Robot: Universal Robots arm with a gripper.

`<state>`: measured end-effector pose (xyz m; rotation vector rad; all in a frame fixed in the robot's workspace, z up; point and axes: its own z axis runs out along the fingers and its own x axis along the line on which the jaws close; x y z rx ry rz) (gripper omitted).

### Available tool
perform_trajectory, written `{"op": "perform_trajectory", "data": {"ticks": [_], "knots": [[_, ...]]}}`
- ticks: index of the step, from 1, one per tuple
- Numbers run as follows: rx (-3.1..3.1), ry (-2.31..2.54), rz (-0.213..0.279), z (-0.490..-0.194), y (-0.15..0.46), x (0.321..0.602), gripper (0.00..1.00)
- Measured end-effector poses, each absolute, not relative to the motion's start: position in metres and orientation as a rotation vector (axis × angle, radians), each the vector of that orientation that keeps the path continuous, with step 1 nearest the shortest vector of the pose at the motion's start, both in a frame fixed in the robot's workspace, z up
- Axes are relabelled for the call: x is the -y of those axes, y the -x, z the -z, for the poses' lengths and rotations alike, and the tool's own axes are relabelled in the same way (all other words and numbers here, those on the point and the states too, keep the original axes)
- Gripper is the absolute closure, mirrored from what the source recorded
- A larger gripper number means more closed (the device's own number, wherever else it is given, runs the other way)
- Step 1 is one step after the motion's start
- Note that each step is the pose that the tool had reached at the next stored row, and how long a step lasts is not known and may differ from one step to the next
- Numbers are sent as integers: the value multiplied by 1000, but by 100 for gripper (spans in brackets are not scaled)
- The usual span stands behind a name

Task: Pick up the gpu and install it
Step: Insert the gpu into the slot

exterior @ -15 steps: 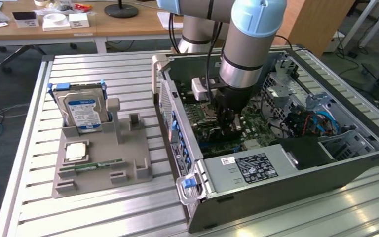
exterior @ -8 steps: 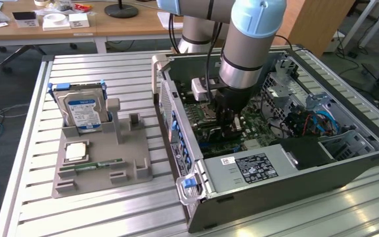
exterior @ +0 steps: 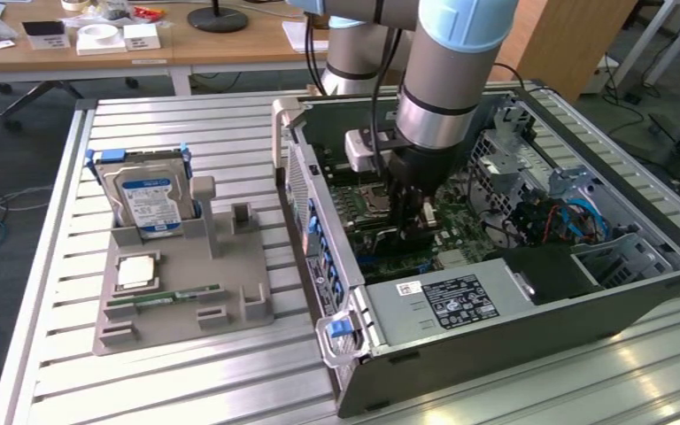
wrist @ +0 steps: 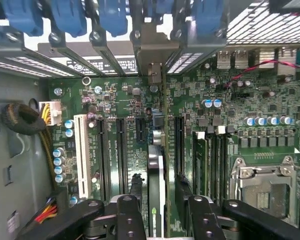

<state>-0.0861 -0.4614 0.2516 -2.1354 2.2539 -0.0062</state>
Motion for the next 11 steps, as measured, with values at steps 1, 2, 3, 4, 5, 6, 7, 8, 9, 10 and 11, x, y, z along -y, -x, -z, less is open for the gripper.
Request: {"op": "perform_trajectory", "data": {"ticks": [1, 2, 3, 4, 5, 6, 7, 8, 9, 10, 11], "knots": [[-2254, 2135, 6, -255, 86, 461, 60], [-2254, 2135, 6, -258, 86, 461, 60], [-2254, 2135, 6, -261, 86, 461, 60], [-2254, 2135, 6, -264, 86, 461, 60], [-2254, 2135, 6, -267, 86, 461, 60], [-2254, 2135, 6, -270, 86, 461, 60], [-2254, 2135, 6, -272, 86, 461, 60], [-2254, 2135, 6, -275, 86, 461, 60], [-2254, 2135, 6, -278, 86, 461, 60], [-2254, 2135, 6, -280, 86, 461, 60], [-2254, 2135, 6, -282, 86, 461, 60]]}}
